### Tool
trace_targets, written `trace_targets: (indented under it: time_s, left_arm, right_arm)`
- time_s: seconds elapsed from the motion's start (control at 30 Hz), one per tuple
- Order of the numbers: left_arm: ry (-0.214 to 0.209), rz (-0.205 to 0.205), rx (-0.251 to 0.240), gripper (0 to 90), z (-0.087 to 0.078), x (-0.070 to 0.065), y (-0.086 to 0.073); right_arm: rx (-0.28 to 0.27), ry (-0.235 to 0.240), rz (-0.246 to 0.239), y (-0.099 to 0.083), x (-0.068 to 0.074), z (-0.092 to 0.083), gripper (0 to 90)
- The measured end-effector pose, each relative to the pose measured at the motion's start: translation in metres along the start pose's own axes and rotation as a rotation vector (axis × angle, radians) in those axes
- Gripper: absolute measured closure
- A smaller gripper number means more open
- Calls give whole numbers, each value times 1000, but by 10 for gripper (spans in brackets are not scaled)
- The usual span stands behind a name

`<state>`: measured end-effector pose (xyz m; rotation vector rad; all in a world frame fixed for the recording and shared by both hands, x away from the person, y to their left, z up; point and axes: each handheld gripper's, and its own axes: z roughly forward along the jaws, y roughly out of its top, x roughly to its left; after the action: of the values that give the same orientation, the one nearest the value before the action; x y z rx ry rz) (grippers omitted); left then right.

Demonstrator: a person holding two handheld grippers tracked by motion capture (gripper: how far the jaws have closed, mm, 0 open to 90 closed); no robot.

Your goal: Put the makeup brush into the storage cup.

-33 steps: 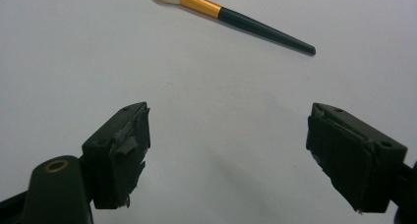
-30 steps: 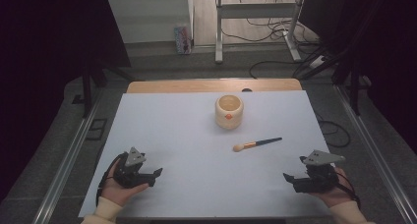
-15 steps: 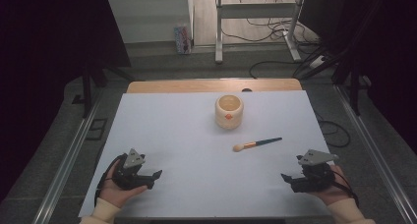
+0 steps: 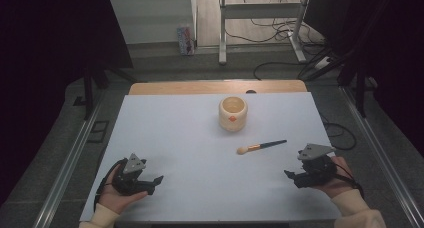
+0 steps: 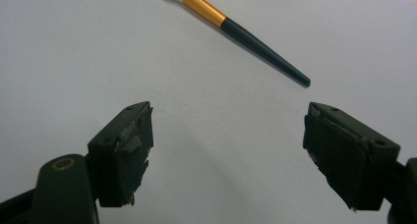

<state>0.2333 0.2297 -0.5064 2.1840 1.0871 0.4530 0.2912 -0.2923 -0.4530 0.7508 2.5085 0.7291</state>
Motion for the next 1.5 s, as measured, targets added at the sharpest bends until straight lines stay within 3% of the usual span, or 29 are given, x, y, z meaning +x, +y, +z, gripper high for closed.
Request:
trace_targets:
  time_s: [0.23,0.53,0.9,1.43,1.5]
  left_arm:
    - [9,7,13,167,2,-3,0]
    - [15,3,26,165,3,-4,0]
    - [31,-10,27,158,1,-2,-2]
    - [39,-15,19,156,1,-2,-1]
    - [40,-16,21,156,1,-2,-1]
  right_arm:
    - [-9,16,-30,8,-4,3,192]
    - [-29,25,-55,21,-20,2,192]
    - [-39,30,-90,41,-22,3,203]
    - [-31,22,-98,50,-39,10,203]
    - [-37,37,-95,52,-41,12,203]
